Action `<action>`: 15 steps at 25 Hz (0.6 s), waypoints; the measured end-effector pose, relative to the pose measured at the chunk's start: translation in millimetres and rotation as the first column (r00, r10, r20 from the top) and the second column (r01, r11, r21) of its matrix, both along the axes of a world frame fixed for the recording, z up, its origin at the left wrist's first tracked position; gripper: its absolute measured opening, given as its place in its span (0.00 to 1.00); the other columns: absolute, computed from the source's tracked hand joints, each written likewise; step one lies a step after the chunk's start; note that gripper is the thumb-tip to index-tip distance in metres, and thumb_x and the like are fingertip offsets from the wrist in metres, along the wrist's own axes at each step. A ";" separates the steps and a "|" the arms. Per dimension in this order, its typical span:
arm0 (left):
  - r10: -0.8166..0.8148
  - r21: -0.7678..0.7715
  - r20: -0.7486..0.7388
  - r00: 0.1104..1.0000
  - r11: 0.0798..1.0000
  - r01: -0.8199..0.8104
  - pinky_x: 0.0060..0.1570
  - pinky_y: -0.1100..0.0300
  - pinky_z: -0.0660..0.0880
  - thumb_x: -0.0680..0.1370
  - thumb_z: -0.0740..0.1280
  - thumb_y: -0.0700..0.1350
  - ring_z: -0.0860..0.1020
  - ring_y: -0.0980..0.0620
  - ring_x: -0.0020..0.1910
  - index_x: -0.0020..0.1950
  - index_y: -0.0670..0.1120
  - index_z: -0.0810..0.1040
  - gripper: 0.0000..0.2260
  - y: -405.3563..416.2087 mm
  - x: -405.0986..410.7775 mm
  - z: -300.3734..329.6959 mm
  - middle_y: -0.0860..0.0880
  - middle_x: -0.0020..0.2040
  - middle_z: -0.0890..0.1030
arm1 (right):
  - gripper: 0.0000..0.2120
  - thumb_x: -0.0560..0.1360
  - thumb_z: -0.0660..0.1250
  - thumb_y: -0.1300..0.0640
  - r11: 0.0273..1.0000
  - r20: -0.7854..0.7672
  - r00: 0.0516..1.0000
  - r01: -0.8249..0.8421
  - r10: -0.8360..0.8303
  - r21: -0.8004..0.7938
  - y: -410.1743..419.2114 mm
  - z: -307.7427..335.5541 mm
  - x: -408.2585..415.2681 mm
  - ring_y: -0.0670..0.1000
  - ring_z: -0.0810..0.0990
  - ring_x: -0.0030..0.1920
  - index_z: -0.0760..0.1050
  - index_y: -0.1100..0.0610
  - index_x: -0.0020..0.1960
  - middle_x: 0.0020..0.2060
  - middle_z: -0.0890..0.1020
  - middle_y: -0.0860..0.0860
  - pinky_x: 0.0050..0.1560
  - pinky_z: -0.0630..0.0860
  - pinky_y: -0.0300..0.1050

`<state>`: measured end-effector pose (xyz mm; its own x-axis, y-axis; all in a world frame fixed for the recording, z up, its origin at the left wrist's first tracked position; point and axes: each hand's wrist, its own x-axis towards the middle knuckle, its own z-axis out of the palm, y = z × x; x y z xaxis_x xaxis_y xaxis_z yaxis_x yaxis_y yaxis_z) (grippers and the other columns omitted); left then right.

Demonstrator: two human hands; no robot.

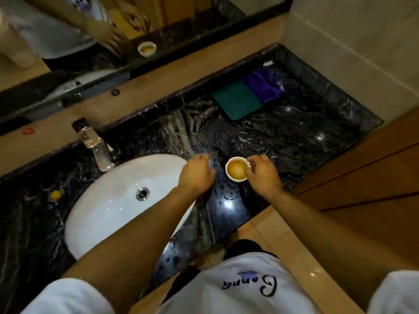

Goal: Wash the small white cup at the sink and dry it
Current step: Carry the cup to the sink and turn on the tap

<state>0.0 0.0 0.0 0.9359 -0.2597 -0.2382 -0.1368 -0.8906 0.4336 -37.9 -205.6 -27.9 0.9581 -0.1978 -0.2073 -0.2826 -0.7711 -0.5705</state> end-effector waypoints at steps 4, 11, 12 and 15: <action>0.180 -0.126 -0.249 0.952 0.968 -0.216 0.45 0.55 0.73 0.79 0.66 0.45 0.82 0.38 0.52 0.58 0.42 0.80 0.11 -42.5 3.1 -23.6 0.40 0.50 0.85 | 0.18 0.77 0.69 0.59 0.992 -0.147 0.988 0.066 -0.051 0.104 -32.3 -23.0 8.5 0.59 0.79 0.59 0.76 0.60 0.66 0.63 0.75 0.61 0.62 0.74 0.48; 0.346 -0.096 -0.410 0.844 0.904 -0.417 0.51 0.52 0.76 0.80 0.67 0.45 0.81 0.41 0.53 0.70 0.41 0.72 0.20 -66.7 12.1 -45.5 0.41 0.54 0.84 | 0.22 0.79 0.66 0.54 0.983 -0.244 0.969 0.022 0.024 0.182 -34.3 -44.4 25.0 0.55 0.77 0.54 0.72 0.56 0.72 0.58 0.79 0.60 0.53 0.73 0.47; 0.354 -0.098 -0.417 0.837 0.898 -0.428 0.53 0.51 0.77 0.80 0.68 0.43 0.81 0.41 0.54 0.72 0.41 0.71 0.21 -68.4 12.8 -45.4 0.40 0.55 0.84 | 0.23 0.80 0.66 0.54 0.985 -0.244 0.970 0.016 0.026 0.171 -31.5 -43.7 27.2 0.58 0.79 0.56 0.72 0.55 0.74 0.58 0.79 0.60 0.54 0.75 0.50; 0.369 -0.138 -0.417 0.831 0.878 -0.459 0.56 0.44 0.79 0.79 0.67 0.38 0.83 0.38 0.53 0.71 0.39 0.73 0.20 -71.5 11.5 -49.2 0.37 0.55 0.84 | 0.22 0.81 0.65 0.55 0.988 -0.260 0.965 0.031 0.010 0.152 -29.4 -46.3 30.5 0.62 0.80 0.57 0.73 0.53 0.74 0.62 0.78 0.62 0.59 0.78 0.57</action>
<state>11.5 -71.5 -49.2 0.8217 0.0445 -0.5682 0.4317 -0.6996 0.5694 -7.4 -234.9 -74.3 0.8652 -0.1539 -0.4772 -0.4442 -0.6766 -0.5873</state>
